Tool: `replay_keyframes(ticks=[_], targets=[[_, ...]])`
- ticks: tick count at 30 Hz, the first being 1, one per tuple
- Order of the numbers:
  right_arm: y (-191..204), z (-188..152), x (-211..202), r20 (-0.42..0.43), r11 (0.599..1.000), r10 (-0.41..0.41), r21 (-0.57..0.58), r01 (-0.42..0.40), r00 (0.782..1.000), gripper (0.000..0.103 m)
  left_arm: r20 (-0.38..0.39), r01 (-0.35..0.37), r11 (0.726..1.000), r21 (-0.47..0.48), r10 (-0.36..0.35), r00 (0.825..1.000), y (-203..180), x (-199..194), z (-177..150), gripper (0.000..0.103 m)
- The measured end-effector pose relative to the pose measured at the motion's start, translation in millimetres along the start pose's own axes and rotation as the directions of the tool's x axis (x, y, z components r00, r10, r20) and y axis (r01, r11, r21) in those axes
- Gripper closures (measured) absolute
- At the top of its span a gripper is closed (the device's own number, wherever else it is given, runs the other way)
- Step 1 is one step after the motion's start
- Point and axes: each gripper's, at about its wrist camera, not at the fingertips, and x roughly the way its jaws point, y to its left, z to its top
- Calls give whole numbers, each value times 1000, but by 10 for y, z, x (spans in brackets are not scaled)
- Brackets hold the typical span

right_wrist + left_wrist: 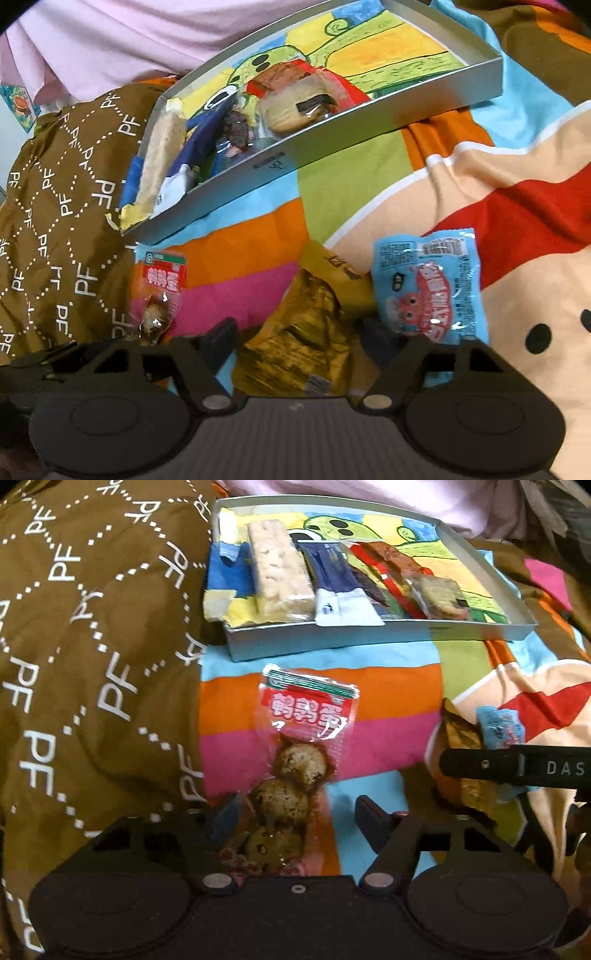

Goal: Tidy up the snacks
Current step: 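Lower the left tool onto the red quail-egg pack while the right tool reaches the gold pouch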

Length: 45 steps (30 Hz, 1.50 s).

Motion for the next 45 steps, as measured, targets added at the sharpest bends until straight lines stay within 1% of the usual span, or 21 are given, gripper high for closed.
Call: replay_keyframes(ticks=[1,2,4,8,12,13,15,18,20,22,24,26,27,28,30,31,34,39,45], targets=[[-16,-7,-12,-6,1000,10,9,-10,1000,37,-2,6,1000,0,-6,1000,-13,-3,-11,37],[-27,-18,-24,-10,1000,17,14,-17,1000,39,-3,7,1000,2,-7,1000,-35,0,-22,37],[-41,-43,-58,-16,1000,26,13,-26,1000,39,-8,9,1000,11,-9,1000,-68,-6,-42,37],[-65,-76,-124,-37,999,43,21,-42,998,41,-25,38,999,12,-38,999,-123,-36,-80,38],[-107,-104,-182,-82,996,83,40,-80,993,40,-31,41,999,13,-41,999,-146,-45,-80,37],[-133,-108,-196,-87,994,95,55,-90,992,37,-32,38,999,15,-37,999,-144,-41,-76,36],[-177,-107,-200,-94,990,110,94,-101,989,36,-30,31,999,21,-30,999,-141,-34,-70,35],[-208,-93,-175,-99,986,119,125,-107,988,35,-26,14,999,51,-13,1000,-154,-13,-73,34],[-192,-89,-164,-102,988,112,120,-100,988,35,-24,6,998,70,-4,1000,-159,-2,-74,34],[-145,-97,-171,-104,992,91,96,-81,990,37,-26,2,997,77,0,1000,-163,7,-65,36],[-118,-118,-181,-105,995,79,76,-71,991,39,-25,-15,996,85,17,1000,-170,9,-59,42],[-107,-140,-193,-105,996,72,66,-65,992,41,-26,-15,996,89,17,1000,-165,0,-57,49],[-105,-152,-205,-105,996,69,65,-62,992,44,-27,-13,997,80,16,1000,-160,-9,-55,49],[-107,-161,-220,-107,996,66,67,-60,992,49,-30,-10,997,70,12,999,-156,-12,-54,50],[-128,-177,-254,-112,995,74,82,-65,991,54,-38,3,999,53,-1,999,-155,-23,-59,50],[-144,-184,-275,-114,993,82,94,-72,990,55,-43,12,999,41,-10,999,-156,-28,-64,51],[-175,-201,-331,-114,988,107,125,-93,988,58,-59,45,999,14,-44,997,-181,-48,-90,51],[-238,-231,-424,-110,980,131,163,-112,985,60,-89,95,995,-14,-96,991,-249,-89,-147,52],[-268,-277,-540,-91,979,131,171,-114,987,63,-103,117,992,-45,-121,987,-298,-128,-208,52]])
